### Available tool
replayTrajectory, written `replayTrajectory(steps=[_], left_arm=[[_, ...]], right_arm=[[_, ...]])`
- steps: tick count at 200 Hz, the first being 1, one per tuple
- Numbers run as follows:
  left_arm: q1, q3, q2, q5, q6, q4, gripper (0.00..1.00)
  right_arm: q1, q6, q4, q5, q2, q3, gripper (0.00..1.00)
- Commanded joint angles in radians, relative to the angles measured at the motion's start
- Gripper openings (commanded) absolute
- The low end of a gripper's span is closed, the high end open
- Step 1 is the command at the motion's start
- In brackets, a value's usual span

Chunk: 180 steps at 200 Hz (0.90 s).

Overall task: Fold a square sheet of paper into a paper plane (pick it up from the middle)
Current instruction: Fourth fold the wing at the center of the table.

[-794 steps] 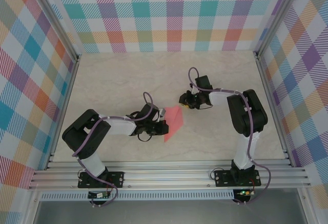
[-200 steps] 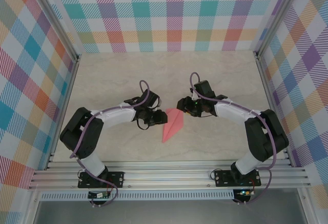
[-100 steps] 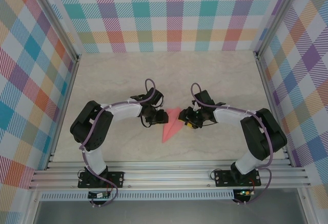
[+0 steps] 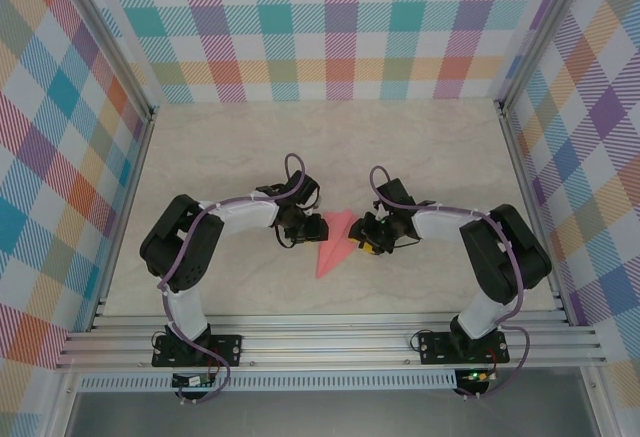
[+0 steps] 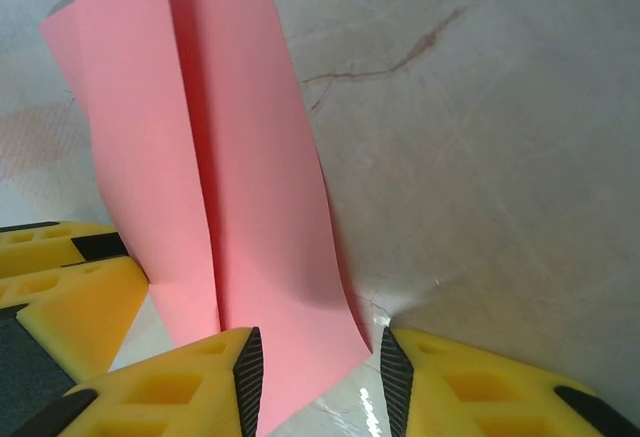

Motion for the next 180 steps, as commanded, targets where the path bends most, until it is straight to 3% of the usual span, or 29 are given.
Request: replayTrajectory(steps=[1, 50, 130, 180], left_arm=[[0.004, 0.017, 0.032, 0.023, 0.023, -0.034, 0.31], [0.004, 0.02, 0.044, 0.018, 0.027, -0.043, 0.28], [0.023, 0.003, 0.023, -0.011, -0.017, -0.041, 0.24], [0.031, -0.003, 0.027, 0.028, -0.02, -0.025, 0.24]], right_arm=[[0.021, 0.016, 0.066, -0.046, 0.031, 0.025, 0.38], [0.021, 0.022, 0.089, -0.065, 0.03, 0.05, 0.39], [0.03, 0.066, 0.157, -0.061, 0.016, 0.038, 0.51], [0.059, 0.103, 0.234, -0.045, 0.044, 0.016, 0.5]])
